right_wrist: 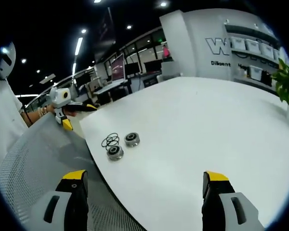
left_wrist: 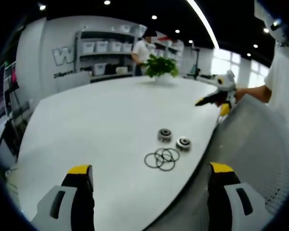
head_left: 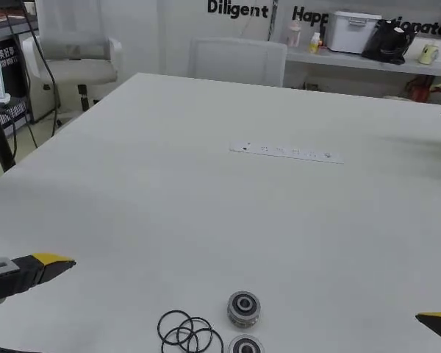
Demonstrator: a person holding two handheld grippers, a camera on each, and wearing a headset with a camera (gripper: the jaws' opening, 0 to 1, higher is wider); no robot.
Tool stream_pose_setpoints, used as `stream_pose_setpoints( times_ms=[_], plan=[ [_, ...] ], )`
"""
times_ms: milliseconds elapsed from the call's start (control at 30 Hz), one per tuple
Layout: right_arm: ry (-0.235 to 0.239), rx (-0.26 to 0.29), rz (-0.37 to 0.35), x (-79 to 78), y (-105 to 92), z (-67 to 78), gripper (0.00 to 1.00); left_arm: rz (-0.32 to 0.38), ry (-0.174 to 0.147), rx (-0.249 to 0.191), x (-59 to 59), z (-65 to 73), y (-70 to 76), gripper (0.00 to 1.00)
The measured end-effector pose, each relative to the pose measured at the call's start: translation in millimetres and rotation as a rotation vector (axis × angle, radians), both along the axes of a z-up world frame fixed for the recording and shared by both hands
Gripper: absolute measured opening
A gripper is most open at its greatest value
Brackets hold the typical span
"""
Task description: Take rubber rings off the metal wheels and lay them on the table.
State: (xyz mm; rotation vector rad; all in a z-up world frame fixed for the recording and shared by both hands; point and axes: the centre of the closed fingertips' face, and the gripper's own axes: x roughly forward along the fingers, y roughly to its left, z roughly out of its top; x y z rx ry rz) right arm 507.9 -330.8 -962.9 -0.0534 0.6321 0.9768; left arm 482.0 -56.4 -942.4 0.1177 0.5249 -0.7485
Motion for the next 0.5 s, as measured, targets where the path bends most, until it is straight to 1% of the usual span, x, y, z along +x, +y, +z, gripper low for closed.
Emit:
stream_pose_setpoints(
  times_ms=[233, 500],
  plan=[
    [0.014, -0.009, -0.004, -2.8, -0.8, -2.5, 0.99, 0.007, 0.000, -0.003, -1.1, 2.2, 0.2, 1.00],
    [0.040, -0.023, 0.006, -8.5, 1.2, -6.0, 0.99, 0.016, -0.013, -0.008, 0.3, 6.2, -0.9, 1.00]
  ],
)
